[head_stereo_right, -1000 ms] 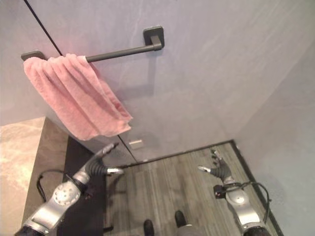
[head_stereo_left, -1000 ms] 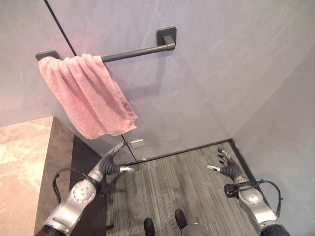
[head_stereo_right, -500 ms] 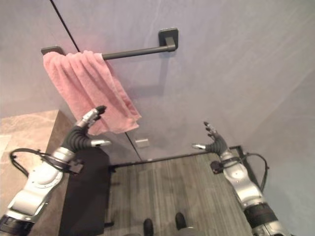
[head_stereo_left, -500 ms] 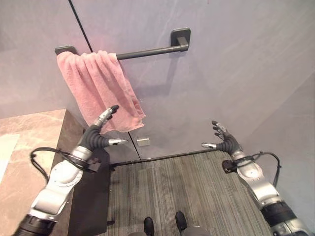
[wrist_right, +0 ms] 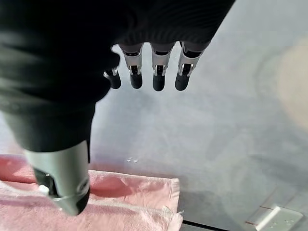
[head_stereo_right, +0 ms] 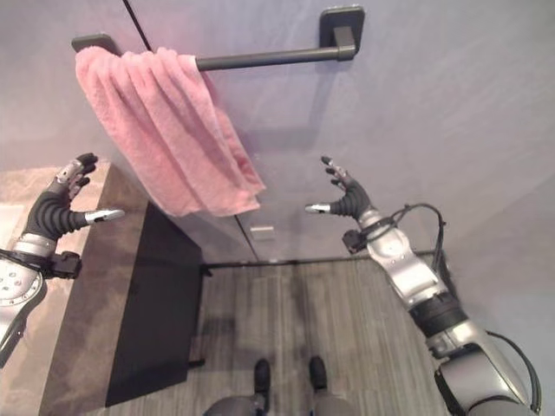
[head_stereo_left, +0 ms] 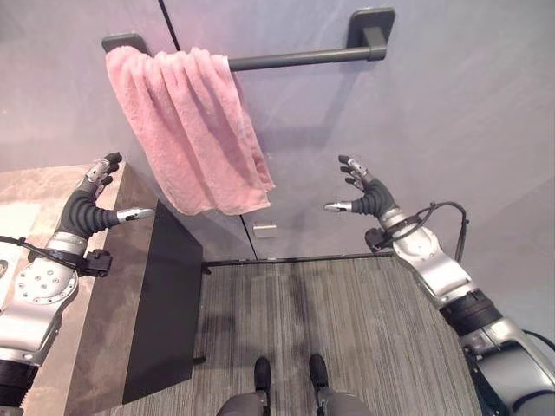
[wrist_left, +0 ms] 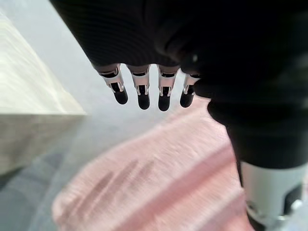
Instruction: Put brush and paste in cup on sink, flatten towel.
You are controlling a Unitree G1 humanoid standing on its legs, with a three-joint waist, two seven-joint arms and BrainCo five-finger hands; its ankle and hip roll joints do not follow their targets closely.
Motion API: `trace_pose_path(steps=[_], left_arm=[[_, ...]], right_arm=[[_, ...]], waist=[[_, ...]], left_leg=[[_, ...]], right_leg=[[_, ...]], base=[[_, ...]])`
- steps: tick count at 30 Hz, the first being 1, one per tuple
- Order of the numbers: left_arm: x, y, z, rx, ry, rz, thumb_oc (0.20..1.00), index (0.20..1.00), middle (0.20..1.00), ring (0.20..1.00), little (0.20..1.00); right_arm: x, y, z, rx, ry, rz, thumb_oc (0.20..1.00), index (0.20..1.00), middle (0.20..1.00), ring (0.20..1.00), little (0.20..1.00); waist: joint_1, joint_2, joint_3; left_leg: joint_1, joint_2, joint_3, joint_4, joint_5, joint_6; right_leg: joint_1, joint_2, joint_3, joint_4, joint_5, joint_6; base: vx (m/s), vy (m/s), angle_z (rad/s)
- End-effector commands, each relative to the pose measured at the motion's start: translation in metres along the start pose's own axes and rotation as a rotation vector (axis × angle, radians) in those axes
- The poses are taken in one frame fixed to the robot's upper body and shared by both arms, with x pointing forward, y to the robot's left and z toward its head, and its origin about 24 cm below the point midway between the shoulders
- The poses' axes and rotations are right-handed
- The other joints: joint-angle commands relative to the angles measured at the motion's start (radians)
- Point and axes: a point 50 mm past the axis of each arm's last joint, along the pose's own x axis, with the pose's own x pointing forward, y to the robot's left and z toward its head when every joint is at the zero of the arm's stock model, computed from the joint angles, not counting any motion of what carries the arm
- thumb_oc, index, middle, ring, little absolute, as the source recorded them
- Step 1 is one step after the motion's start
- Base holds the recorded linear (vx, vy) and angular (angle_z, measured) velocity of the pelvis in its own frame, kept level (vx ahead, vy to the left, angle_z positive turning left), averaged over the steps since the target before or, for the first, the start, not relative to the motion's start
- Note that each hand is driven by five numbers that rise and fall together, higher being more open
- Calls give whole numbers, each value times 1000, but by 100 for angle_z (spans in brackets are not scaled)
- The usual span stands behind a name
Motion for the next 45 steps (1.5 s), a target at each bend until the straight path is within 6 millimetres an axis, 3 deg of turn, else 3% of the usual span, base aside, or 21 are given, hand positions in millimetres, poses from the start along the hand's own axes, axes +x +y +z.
trace_pose_path(steps=[1, 15, 22, 36, 45], left_arm=[[18, 31, 28, 32, -125, 117, 1000, 1000, 1000, 1000, 1000], [51, 47, 26, 46, -69, 195, 1000, 1000, 1000, 1000, 1000], [72, 48, 33, 69, -51, 168, 1000, 1000, 1000, 1000, 1000], [102, 28, 42, -14, -48, 146, 1000, 1000, 1000, 1000, 1000], [117, -2, 50, -71, -64, 101, 1000, 1000, 1000, 1000, 1000]], right_arm=[[16, 0, 29, 13, -106, -3, 1000, 1000, 1000, 1000, 1000], [44, 18, 61, 21, -158, 55, 1000, 1000, 1000, 1000, 1000], [57, 40, 81, 57, -191, 126, 1000, 1000, 1000, 1000, 1000], [60, 64, 99, 145, -238, 213, 1000, 1000, 1000, 1000, 1000], [61, 74, 105, 153, -247, 242, 1000, 1000, 1000, 1000, 1000]], waist=[[3, -51, -34], [1, -49, -9], [-2, -46, -6], [-27, -52, 7], [-40, -56, 14]], left_leg=[[-37, -21, -13, 3, 5, -21], [-77, -22, -25, 3, 17, -25], [-91, -20, -12, 3, 21, -30], [-102, -15, -2, 3, 23, -35], [-101, -17, -15, 3, 24, -34]], right_leg=[[-60, -107, 25, -2, 60, 124], [-89, -112, 12, -2, 63, 121], [-107, -111, 19, -2, 67, 126], [-123, -109, 32, -2, 71, 129], [-115, -112, 28, -2, 65, 120]], base=[[23, 25, 6], [29, 14, 3], [30, 12, -1], [-1, 4, -1], [-2, 4, -1]])
